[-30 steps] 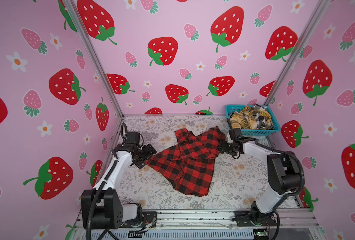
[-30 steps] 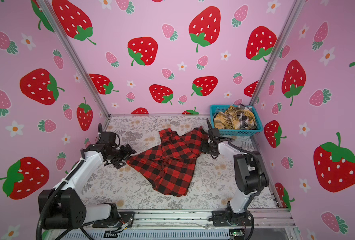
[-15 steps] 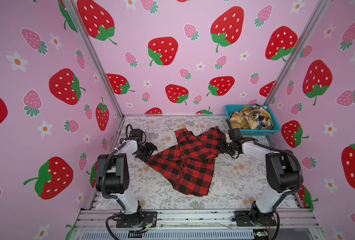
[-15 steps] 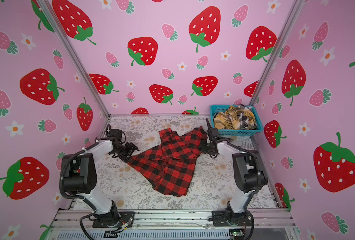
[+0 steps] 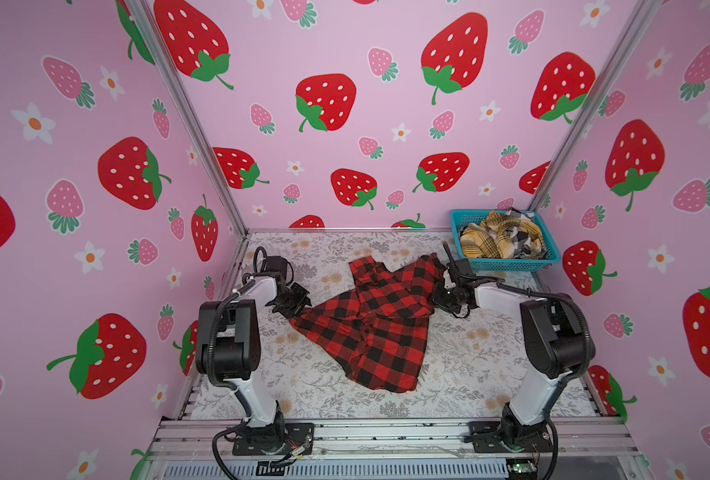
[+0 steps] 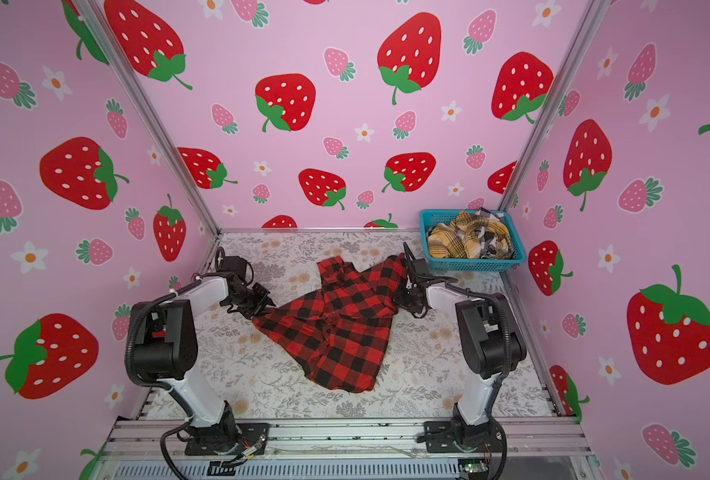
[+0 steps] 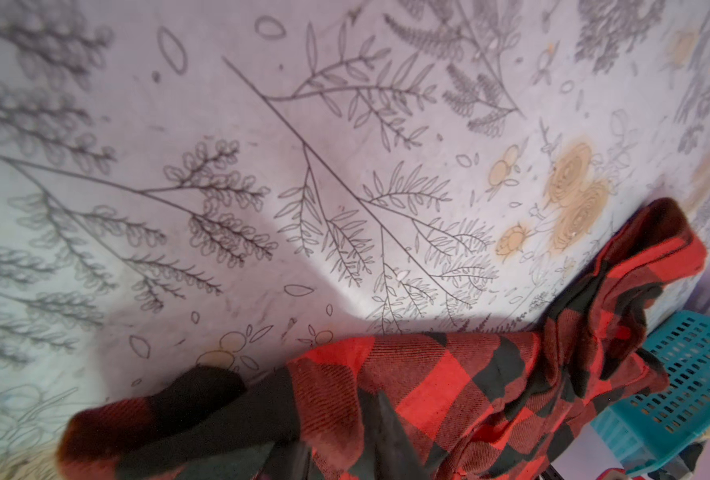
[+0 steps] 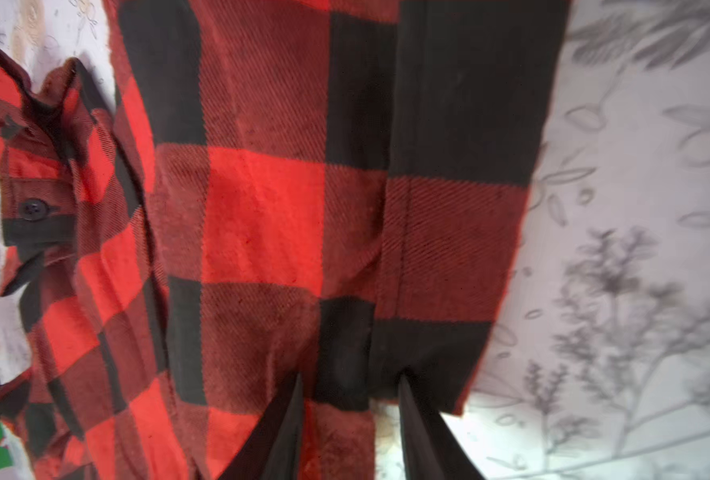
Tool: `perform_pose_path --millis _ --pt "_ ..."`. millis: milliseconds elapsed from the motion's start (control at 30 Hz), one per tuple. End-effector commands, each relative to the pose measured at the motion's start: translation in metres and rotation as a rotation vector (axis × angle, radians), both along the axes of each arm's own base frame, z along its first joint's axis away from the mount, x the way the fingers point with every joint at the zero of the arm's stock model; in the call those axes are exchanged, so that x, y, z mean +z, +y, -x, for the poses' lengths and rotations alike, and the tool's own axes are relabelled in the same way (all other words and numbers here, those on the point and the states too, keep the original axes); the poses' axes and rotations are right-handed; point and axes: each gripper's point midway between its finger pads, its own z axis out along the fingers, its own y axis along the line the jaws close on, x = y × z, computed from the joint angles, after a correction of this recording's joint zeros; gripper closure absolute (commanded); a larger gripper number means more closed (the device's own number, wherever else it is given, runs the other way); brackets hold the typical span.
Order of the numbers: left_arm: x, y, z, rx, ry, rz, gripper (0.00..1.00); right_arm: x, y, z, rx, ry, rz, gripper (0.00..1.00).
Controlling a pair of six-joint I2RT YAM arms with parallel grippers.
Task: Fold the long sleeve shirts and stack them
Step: 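Lift the shirt with both grippers and raise it toward the far wall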
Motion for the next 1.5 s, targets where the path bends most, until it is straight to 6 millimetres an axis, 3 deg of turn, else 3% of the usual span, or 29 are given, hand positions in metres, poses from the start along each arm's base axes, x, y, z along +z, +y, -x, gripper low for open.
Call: perform_pose_path --millis 0,33,200,367,533,633,700,800,833,967,1033,1133,1200,1300,1400,1467 --pt "-0.004 -0.001 -0.005 -0.020 0.004 0.012 0.62 -0.001 0.000 0.007 -0.033 0.038 -0.013 0.49" --pt "-0.006 -0.001 -0.003 -0.020 0.013 0.013 0.58 0.000 -0.002 0.008 -0.037 0.039 -0.010 0.45" --pt "-0.013 0.005 0.003 -0.010 0.045 -0.017 0.43 -0.002 -0.007 0.020 -0.065 0.058 -0.011 0.48" --pt "-0.013 0.017 0.010 0.008 0.071 -0.059 0.42 -0.008 -0.001 0.023 -0.066 0.086 -0.048 0.55" --pt "-0.016 0.027 0.014 0.023 0.076 -0.066 0.41 -0.007 -0.001 0.024 -0.085 0.089 -0.059 0.49" --pt "-0.026 0.021 0.015 0.025 0.095 -0.019 0.51 -0.010 0.004 0.024 -0.085 0.103 -0.090 0.68" --pt "-0.028 0.017 0.015 0.040 0.089 0.008 0.66 -0.009 0.006 0.022 -0.084 0.104 -0.096 0.85" --pt "-0.020 0.017 0.011 0.039 0.066 0.003 0.79 0.006 0.010 0.010 -0.072 0.058 -0.106 1.00" --pt "-0.016 0.018 0.009 0.036 0.058 0.000 0.81 0.014 0.012 0.004 -0.065 0.035 -0.111 1.00" --pt "0.010 0.026 -0.013 0.020 0.004 -0.037 1.00 0.074 0.024 -0.038 -0.021 -0.147 -0.172 1.00" --pt "0.040 0.044 -0.036 0.033 -0.060 -0.094 1.00 0.118 0.028 -0.066 0.005 -0.257 -0.215 1.00" --pt "0.124 0.096 -0.074 0.149 -0.229 -0.255 1.00 0.206 0.028 -0.112 0.037 -0.470 -0.298 1.00" --pt "0.202 0.121 -0.096 0.241 -0.409 -0.318 1.00 0.276 0.030 -0.136 0.066 -0.627 -0.336 1.00" --pt "0.304 0.134 -0.106 0.305 -0.600 -0.382 1.00 0.365 0.036 -0.153 0.121 -0.802 -0.375 1.00" --pt "0.359 0.131 -0.099 0.323 -0.701 -0.377 1.00 0.428 0.032 -0.156 0.135 -0.920 -0.396 1.00" --pt "0.372 0.127 -0.087 0.316 -0.724 -0.372 1.00 0.448 0.025 -0.154 0.134 -0.953 -0.402 1.00"
